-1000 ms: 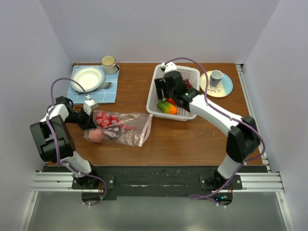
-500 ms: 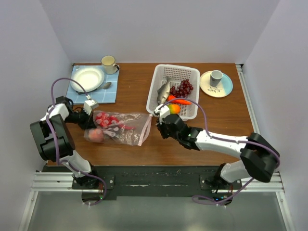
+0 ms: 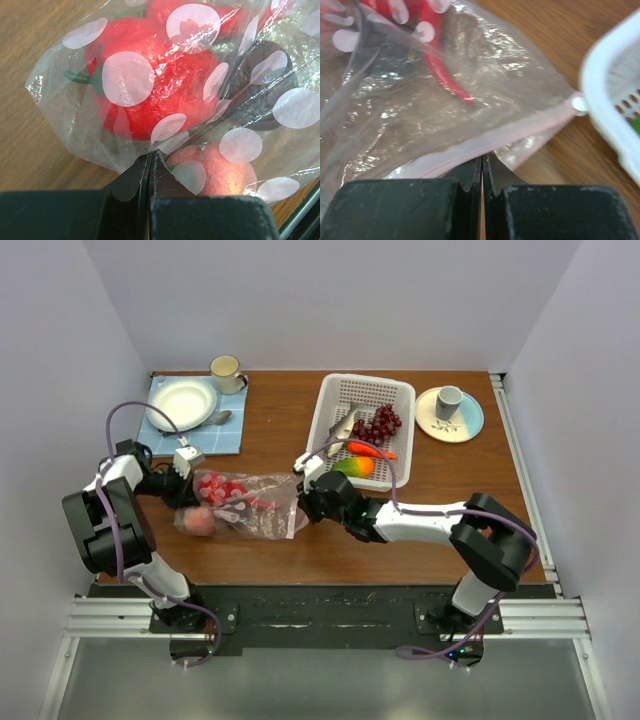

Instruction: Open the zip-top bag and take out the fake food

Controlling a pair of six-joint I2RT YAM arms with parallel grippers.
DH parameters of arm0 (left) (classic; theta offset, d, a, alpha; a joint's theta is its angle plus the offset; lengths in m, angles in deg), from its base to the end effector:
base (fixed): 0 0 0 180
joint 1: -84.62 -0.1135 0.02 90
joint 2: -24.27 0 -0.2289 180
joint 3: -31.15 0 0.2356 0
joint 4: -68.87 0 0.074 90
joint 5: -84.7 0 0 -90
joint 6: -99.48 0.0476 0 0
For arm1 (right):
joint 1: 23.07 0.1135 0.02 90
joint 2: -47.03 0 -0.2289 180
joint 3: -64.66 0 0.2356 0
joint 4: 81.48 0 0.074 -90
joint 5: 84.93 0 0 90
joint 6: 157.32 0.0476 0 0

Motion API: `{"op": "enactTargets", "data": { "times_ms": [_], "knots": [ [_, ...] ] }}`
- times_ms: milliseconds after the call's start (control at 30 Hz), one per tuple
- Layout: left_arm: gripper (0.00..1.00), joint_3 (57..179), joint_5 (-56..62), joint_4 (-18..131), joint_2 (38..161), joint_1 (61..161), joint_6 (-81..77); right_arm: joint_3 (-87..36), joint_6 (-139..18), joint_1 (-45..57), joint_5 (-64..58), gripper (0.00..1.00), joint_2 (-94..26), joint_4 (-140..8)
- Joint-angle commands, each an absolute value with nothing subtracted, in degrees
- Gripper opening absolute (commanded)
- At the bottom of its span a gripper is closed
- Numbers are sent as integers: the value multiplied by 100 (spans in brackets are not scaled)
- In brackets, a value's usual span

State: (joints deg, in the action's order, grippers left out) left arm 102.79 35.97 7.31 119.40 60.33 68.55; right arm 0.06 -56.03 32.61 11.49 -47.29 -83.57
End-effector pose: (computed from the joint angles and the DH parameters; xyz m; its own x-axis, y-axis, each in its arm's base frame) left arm 0.2554 0.0808 0.1382 -0.6875 0.3971 -0.6080 0.6467 0.7157 -0.2638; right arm 0.2013 0.2855 0.1687 -0.4062 -0.2499 -0.8790 -0.6989 0.7047 0.1226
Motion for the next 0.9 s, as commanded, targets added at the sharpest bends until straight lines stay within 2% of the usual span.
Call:
{"op": "enactTargets", "data": {
  "times_ms": [0, 33, 100, 133, 233, 333, 500, 700, 867],
  "knots": [
    [0, 10514, 3680, 745, 11954, 6045, 6836, -440, -5624, 3624, 921, 6, -5052, -8773],
    [0, 10523, 3671, 745, 11972, 6045, 6836, -484, -5651, 3660, 886, 9, -5122, -8791],
    [0, 10532, 3662, 736, 11972, 6045, 6828, -642, -5703, 3791, 798, 26, -5359, -8879],
    [0, 10540, 3662, 736, 11972, 6045, 6836, -704, -5799, 3836, 797, 51, -5438, -8896],
    [0, 10541, 3662, 718, 11963, 6045, 6845, -862, -6080, 4020, 973, 67, -5694, -9133],
    [0, 10549, 3645, 675, 11963, 6045, 6889, -976, -6344, 4073, 1078, 72, -5957, -9432],
    [0, 10523, 3592, 639, 11946, 6045, 6977, -1258, -6696, 4100, 1192, 74, -6466, -9723],
    [0, 10575, 3592, 578, 11972, 6045, 7003, -1531, -7259, 4117, 1815, 71, -6907, -9837],
    [0, 10576, 3513, 560, 11963, 6045, 7056, -1057, -7541, 4100, 2318, 67, -6767, -10153]
  ]
}}
